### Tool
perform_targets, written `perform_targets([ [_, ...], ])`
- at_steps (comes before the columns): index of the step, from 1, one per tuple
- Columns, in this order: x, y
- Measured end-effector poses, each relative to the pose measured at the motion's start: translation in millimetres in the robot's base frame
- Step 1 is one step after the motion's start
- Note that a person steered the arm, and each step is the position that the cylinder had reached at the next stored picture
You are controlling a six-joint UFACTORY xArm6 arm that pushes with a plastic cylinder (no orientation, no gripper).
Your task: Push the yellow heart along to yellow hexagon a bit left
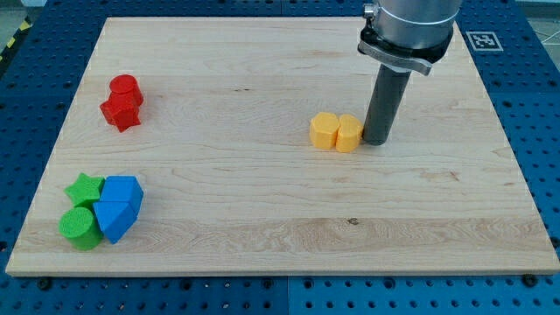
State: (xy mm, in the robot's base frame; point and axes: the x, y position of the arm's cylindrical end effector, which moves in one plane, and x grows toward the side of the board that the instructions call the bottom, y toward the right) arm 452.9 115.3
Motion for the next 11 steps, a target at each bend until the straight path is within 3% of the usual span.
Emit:
perform_targets([
  [3,-23,-47],
  [5,15,18],
  [6,29,16],
  [8,28,-34],
  [11,17,-51],
])
